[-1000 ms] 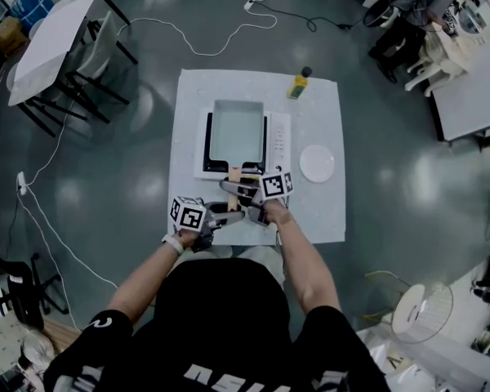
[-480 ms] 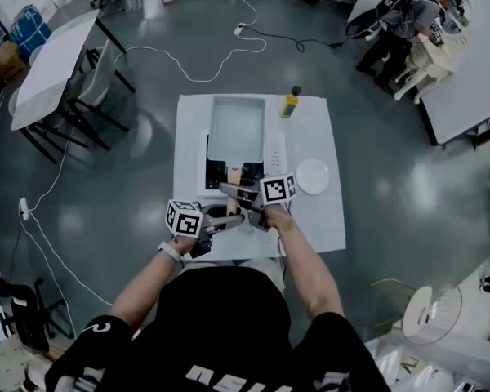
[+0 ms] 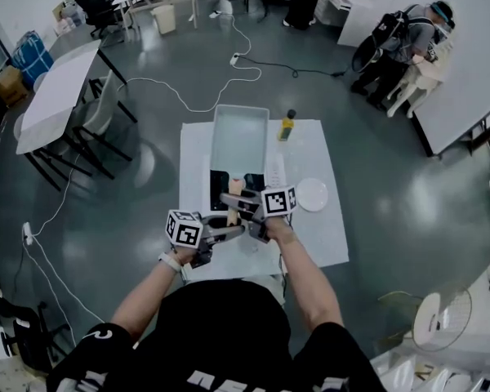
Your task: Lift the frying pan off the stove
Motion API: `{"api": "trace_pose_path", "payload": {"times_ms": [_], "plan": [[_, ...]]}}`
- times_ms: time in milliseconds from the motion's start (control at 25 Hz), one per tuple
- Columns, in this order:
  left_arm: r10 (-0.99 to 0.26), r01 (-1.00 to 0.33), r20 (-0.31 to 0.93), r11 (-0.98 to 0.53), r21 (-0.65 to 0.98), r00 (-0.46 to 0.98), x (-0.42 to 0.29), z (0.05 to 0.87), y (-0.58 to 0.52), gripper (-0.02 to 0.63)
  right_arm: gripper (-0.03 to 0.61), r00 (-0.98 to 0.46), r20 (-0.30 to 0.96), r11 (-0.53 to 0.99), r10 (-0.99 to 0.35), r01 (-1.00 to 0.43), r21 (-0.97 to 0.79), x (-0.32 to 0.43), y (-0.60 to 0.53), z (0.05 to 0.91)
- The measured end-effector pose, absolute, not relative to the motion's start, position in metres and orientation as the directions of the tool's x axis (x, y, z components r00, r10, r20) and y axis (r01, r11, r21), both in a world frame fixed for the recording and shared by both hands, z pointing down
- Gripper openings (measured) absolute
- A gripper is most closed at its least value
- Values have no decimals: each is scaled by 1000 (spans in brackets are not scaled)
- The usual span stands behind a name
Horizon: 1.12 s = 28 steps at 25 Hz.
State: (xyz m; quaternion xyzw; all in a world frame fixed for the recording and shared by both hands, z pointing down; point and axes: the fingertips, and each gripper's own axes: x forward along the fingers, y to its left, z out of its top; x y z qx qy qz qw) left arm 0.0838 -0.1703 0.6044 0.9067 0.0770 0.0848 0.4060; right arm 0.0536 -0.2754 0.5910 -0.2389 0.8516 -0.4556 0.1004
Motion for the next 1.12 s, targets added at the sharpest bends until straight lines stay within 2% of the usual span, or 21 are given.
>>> {"api": "trace_pose_path", "payload": {"times_ms": [1120], "plan": [[222, 92, 85, -681, 726, 971, 85, 591, -154, 147, 173, -856, 64, 487, -513, -352, -799, 57, -260, 578]]}}
